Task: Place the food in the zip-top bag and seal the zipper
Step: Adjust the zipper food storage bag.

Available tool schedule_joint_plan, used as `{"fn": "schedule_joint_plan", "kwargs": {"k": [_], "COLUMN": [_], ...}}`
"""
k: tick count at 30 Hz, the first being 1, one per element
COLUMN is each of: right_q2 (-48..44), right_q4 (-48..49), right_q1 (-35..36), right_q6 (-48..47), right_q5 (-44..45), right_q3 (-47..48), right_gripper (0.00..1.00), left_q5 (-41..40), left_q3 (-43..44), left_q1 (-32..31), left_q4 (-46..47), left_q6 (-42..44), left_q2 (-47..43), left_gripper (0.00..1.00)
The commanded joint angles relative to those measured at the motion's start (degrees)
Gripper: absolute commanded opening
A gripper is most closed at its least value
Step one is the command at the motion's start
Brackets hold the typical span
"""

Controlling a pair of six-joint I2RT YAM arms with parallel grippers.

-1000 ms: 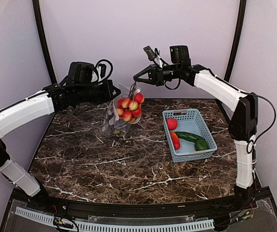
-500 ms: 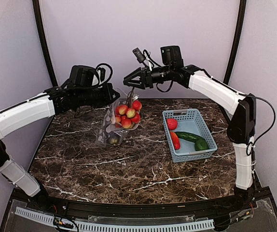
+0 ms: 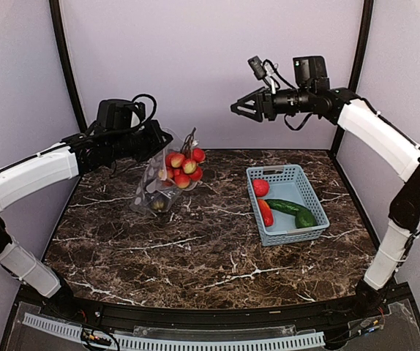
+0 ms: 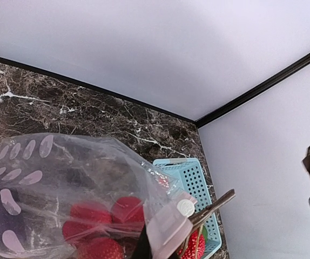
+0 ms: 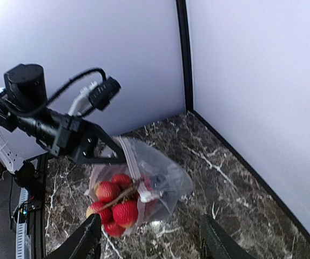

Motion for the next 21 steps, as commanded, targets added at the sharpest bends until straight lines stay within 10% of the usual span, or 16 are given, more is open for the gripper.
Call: {"fn": "schedule_joint_plan", "kwargs": {"k": [1, 21], "right_q2": [0.6, 15.6], "right_q4": [0.0, 5.4], "right_q1": [-0.5, 6.1], "right_q6": [4.0, 13.6], "right_q5": [-3.4, -14.8], "right_q3": [-13.9, -11.0], "right_gripper": [0.57, 0.50], "left_q5": [0.7, 0.4], "left_q3": [-0.7, -2.1], "left_q1": [0.2, 0.2], "left_q4": [4.5, 5.1], "left_q6": [-1.4, -2.1], "left_q2": [-2.4, -4.1], "left_gripper": [0.01, 0.01]}}
